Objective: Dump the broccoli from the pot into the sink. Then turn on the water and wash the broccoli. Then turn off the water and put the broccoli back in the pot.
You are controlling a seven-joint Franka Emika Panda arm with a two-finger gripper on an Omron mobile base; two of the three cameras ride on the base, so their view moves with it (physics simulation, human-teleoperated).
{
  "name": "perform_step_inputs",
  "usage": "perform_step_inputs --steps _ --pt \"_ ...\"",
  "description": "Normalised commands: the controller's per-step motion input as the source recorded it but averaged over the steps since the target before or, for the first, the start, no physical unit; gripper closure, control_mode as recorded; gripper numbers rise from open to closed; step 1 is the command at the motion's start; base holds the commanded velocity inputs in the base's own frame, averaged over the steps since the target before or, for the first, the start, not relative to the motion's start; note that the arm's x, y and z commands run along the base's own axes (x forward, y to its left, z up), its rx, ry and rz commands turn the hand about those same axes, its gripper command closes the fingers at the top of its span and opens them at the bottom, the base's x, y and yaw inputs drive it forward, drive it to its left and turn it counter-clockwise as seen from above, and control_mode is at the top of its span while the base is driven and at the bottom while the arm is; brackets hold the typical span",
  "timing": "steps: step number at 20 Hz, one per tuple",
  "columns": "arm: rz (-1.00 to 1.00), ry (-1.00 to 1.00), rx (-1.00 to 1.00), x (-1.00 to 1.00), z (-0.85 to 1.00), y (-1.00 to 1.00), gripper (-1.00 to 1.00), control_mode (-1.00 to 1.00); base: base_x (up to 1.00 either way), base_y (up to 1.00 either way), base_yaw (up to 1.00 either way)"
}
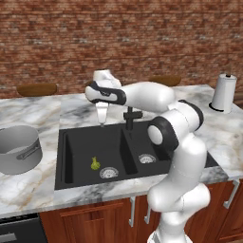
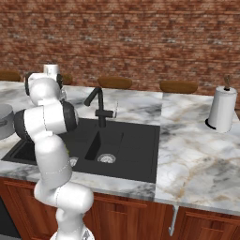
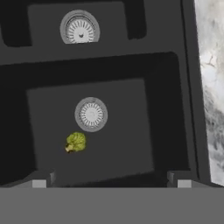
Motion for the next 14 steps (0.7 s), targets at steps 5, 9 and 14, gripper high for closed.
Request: perform_step_inputs --steps 5,9,14 --pt "0.19 -0.06 -0.09 0.14 0.00 0.15 -1.00 -1.00 0.00 0.00 0.00" --pt "0.20 -0.08 0.00 0.11 0.00 0.00 -1.00 -1.00 0.00 0.00 0.00" --pt "0.21 -0.07 0.00 0.12 0.00 0.00 -1.00 -1.00 0.00 0.00 0.00"
